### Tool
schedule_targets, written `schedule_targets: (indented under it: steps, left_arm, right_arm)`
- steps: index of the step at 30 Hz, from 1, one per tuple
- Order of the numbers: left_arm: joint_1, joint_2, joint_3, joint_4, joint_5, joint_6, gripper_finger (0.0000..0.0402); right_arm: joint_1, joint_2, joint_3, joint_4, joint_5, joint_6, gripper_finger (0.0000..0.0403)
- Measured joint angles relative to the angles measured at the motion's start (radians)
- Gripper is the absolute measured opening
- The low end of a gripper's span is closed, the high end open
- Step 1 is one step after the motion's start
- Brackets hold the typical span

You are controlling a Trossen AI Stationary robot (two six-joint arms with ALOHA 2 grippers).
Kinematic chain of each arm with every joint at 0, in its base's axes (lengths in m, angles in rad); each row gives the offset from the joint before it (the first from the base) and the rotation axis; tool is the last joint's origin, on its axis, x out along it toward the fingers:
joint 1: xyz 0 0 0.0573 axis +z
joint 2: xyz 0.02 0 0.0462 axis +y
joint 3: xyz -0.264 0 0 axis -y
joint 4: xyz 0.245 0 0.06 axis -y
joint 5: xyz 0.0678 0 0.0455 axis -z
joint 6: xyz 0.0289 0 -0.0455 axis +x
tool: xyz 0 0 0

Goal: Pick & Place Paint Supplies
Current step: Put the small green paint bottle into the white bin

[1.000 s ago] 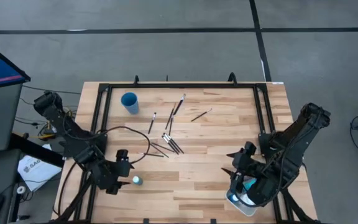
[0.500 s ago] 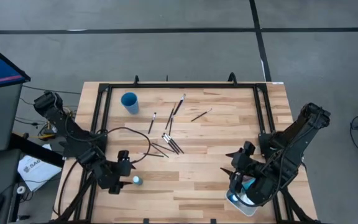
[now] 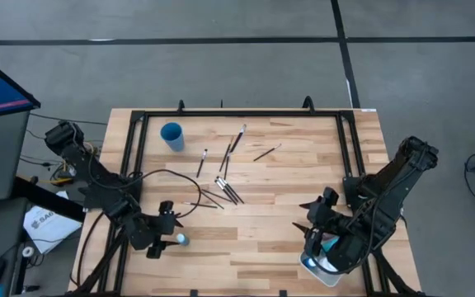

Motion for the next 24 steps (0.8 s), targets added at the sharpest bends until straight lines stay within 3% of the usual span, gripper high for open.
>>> schedule_targets:
  steps: [14, 18, 24]
  left_arm:
    - [0.000, 0.000, -0.002, 0.015, -0.001, 0.024, 0.0192]
    - [0.000, 0.000, -0.002, 0.015, -0.004, 0.029, 0.0197]
    - [0.000, 0.000, -0.002, 0.015, -0.006, 0.032, 0.0236]
  right_arm:
    - [0.001, 0.000, 0.000, 0.000, 0.000, 0.001, 0.0260]
    - [0.001, 0.000, 0.000, 0.001, 0.000, 0.002, 0.0260]
    - [0.001, 0.000, 0.000, 0.003, -0.001, 0.002, 0.0260]
